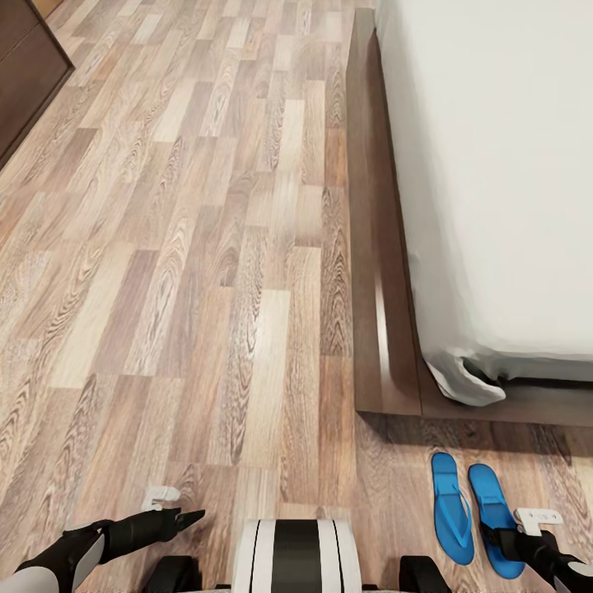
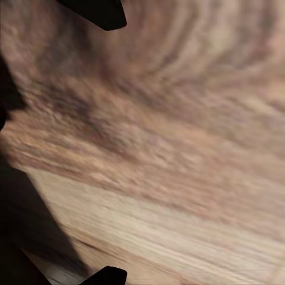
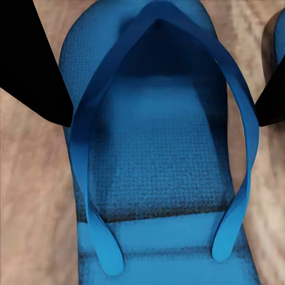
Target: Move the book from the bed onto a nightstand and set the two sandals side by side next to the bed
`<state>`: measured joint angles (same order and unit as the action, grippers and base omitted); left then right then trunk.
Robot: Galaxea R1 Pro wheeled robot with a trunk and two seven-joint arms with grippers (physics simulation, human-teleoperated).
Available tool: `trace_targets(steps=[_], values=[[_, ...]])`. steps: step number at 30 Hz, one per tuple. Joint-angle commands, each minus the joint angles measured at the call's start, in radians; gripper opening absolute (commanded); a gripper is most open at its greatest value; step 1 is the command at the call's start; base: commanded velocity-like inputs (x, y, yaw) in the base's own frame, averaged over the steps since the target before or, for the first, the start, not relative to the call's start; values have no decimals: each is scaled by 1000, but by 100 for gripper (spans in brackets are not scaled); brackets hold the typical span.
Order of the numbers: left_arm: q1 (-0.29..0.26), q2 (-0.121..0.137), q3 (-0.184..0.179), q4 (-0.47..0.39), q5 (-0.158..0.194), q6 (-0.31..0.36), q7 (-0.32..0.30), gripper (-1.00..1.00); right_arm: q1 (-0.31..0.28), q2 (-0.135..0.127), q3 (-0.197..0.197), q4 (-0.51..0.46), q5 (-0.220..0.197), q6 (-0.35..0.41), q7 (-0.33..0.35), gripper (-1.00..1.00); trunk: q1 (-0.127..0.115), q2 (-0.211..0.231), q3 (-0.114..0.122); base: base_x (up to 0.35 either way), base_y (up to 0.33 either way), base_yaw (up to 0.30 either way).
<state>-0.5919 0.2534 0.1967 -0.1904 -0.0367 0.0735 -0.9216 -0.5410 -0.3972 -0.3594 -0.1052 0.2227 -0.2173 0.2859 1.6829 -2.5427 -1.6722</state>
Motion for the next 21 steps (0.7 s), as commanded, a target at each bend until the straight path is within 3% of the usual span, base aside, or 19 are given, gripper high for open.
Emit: trace_targets(steps=[1, 21], values=[[0, 0, 7, 0, -4, 8, -5, 100, 0, 0, -9, 1, 9, -4, 4, -100, 0, 0, 0, 0, 0, 0], [0, 0, 7, 0, -5, 8, -5, 100, 0, 0, -9, 1, 9, -3, 4, -100, 0, 0, 0, 31, 0, 0]])
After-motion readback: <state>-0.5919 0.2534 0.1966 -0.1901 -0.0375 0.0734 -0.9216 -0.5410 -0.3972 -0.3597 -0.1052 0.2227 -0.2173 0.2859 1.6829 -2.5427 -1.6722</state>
